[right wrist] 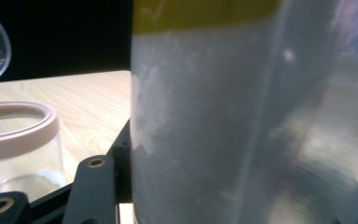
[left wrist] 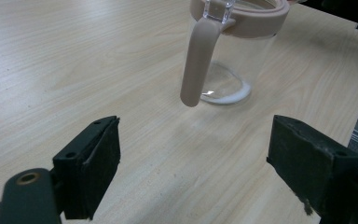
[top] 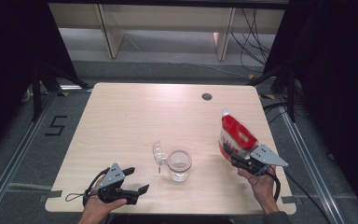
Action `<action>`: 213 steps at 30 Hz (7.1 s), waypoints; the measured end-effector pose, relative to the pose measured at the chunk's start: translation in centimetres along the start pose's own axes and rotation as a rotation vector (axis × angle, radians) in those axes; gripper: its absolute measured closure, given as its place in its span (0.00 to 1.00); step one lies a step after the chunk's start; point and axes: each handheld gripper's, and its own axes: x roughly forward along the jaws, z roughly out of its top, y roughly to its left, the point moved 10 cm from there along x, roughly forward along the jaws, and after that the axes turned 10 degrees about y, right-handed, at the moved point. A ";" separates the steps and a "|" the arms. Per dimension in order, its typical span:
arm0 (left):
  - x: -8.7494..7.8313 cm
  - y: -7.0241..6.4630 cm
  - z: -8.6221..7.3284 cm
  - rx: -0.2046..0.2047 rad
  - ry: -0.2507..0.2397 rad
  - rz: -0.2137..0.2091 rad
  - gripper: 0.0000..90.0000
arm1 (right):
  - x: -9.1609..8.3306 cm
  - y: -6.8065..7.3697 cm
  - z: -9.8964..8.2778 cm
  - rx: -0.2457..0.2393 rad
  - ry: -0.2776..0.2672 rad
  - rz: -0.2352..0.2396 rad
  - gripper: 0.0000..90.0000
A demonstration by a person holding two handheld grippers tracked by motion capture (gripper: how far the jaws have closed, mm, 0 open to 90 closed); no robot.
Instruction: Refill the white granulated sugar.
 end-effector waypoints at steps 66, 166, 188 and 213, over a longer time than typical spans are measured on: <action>-0.1 0.2 -0.4 0.006 0.012 0.010 0.18 | 0.0 4.3 0.0 -0.867 0.228 -0.003 0.51; 0.0 0.0 -0.6 0.015 0.022 0.007 0.18 | -0.6 5.8 2.1 -1.559 0.360 -0.318 0.54; 0.1 0.2 -0.6 0.010 0.019 0.006 0.18 | -0.6 6.1 3.1 -1.666 0.366 -0.332 0.55; 0.1 0.2 -0.6 0.039 0.021 0.009 0.18 | -0.7 6.2 3.2 -1.692 0.394 -0.336 0.56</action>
